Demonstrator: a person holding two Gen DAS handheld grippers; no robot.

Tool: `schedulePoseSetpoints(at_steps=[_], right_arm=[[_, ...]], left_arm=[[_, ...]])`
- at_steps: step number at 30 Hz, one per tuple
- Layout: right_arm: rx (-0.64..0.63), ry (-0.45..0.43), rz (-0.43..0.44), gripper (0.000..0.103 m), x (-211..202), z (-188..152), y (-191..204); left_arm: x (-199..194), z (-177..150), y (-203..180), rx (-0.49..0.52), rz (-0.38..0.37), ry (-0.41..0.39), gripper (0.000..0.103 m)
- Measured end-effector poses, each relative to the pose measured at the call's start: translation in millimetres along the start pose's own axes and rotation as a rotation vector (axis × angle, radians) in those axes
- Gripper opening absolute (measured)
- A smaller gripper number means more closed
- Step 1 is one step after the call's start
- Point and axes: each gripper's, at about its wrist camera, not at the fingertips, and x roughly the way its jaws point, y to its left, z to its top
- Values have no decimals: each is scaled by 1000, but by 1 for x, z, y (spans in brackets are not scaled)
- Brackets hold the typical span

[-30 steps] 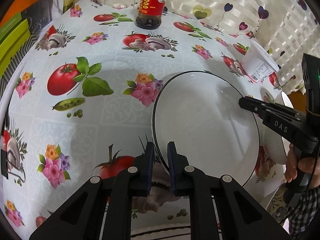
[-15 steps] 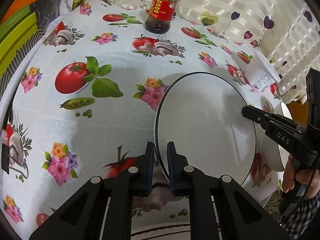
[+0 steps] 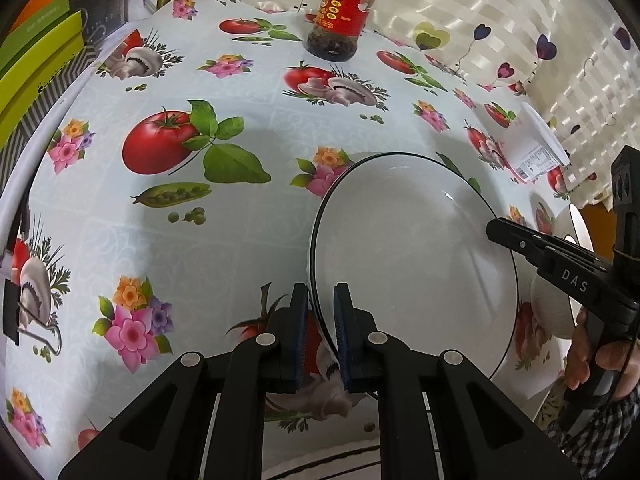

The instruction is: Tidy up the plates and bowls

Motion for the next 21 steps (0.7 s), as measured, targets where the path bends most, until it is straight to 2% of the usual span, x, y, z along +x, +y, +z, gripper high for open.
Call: schedulePoseSetpoints(at_steps=[9,17,21], right_arm=[[-17,6,-33,11,1,-4,4],[-49,-2,-63,10,2,-8,9],[-39,-6,-49,9,1,-8,10]], left_arm=[[2,-5,1,-3,-19,21,14],[1,-6,0,7,-5,14,14],[1,-6,3,-6,12,7,13]])
